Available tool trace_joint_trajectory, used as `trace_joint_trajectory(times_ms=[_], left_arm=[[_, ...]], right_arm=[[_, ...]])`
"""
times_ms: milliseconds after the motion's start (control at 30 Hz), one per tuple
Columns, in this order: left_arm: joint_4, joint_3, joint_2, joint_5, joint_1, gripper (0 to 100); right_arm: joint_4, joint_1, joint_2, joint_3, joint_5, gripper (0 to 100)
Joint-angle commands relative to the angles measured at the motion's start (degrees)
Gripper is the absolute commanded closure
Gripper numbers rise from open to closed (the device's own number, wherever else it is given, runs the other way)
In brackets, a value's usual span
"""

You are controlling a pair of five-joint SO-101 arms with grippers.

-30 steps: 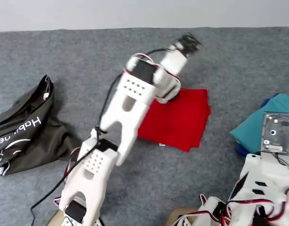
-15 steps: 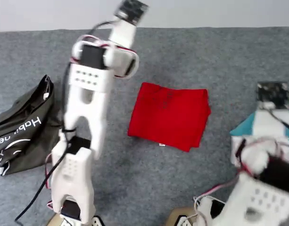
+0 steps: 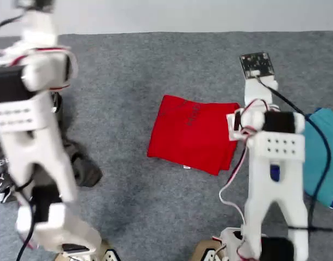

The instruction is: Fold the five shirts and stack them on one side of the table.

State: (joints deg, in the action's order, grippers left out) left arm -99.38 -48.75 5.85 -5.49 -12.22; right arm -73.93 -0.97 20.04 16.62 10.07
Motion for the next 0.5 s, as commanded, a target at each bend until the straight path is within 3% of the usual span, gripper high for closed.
trace_joint_trajectory(times_ms=[0, 200, 467], left_arm=[[-1.14, 6.99, -8.62, 0.18, -5.71, 99], [-1.05, 15.69, -13.63, 0.09, -9.85, 99], [-1.05, 16.75, -12.75, 0.09, -10.29, 99]], right_arm=[[5.05, 0.31, -4.88, -2.64, -2.37, 86.5], [7.69, 0.92, -18.42, -12.84, -6.42, 83.8], [6.99, 2.95, -32.04, -26.81, -10.29, 83.8]])
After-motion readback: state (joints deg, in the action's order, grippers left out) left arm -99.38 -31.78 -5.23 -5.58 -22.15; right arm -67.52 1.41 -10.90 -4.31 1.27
